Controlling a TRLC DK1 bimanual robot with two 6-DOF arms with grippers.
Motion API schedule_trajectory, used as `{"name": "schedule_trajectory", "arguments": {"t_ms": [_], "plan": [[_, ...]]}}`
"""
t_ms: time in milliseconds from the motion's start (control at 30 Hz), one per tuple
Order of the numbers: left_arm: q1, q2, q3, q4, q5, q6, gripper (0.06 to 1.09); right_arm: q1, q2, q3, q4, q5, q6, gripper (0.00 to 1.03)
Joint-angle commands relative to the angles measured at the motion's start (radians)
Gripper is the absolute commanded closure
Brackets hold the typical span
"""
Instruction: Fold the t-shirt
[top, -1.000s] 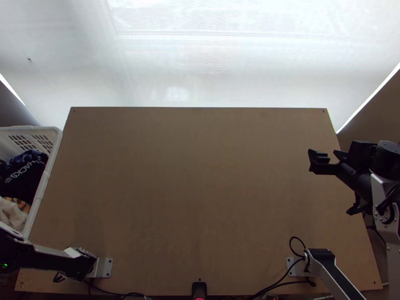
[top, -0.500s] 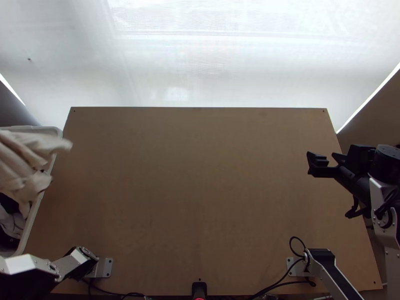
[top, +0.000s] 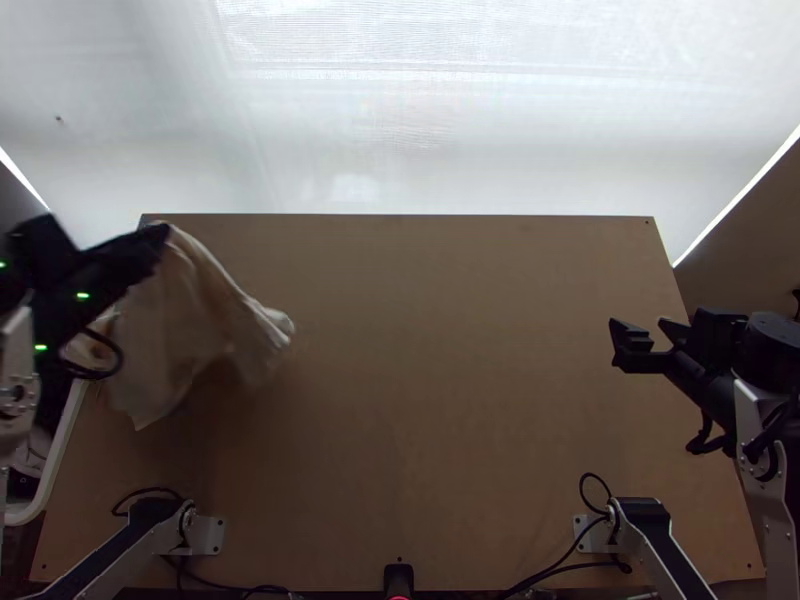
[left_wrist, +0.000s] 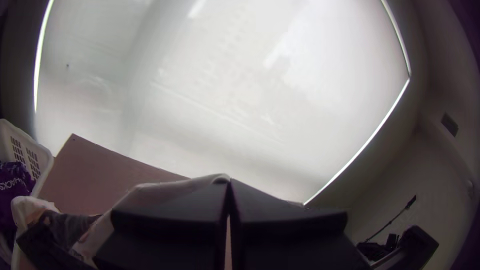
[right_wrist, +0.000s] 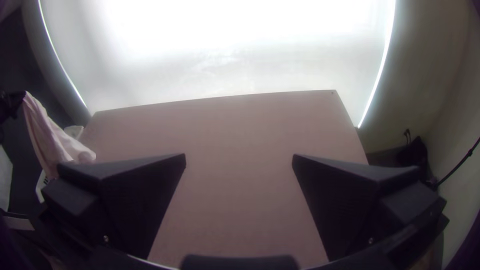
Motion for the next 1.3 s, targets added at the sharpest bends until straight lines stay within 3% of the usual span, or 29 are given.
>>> {"name": "schedule_trajectory", "arguments": {"t_ms": [0,100,267,567,1000,1033,1067,1133,1167,1267], "plan": [[-0.47,0.035,-0.189,0.157,-0.203,0.015,1.05,0.002,-0.058,-0.055,-0.007,-0.009,0.0,0.04],[-0.588,0.103,-0.213,0.203,-0.257,0.079,1.05,0.006,-0.063,-0.055,-0.01,-0.015,0.0,0.04],[-0.695,0.239,-0.206,0.316,-0.258,0.123,1.05,0.009,-0.053,-0.052,-0.003,-0.014,0.0,0.04],[-0.881,0.549,-0.126,0.479,-0.258,0.13,1.05,0.009,-0.052,-0.055,-0.009,-0.014,-0.005,0.04],[-0.931,0.948,0.316,0.551,-0.436,0.097,1.05,-0.007,-0.043,-0.066,-0.009,-0.012,-0.009,0.04],[-0.93,0.974,0.343,0.551,-0.459,0.099,1.0,-0.007,-0.041,-0.066,-0.009,-0.012,-0.009,0.04],[-0.928,0.99,0.362,0.539,-0.458,0.102,0.79,-0.008,-0.041,-0.066,-0.007,-0.012,-0.009,0.04],[-0.924,0.99,0.363,0.531,-0.45,0.142,0.16,-0.008,-0.04,-0.063,-0.006,-0.012,-0.009,0.04],[-0.918,0.982,0.369,0.503,-0.45,0.149,0.1,-0.008,-0.04,-0.062,-0.006,-0.012,-0.009,0.04],[-0.836,0.907,0.374,0.408,-0.448,0.123,0.1,-0.008,-0.04,-0.059,-0.006,-0.014,-0.009,0.04]]}}
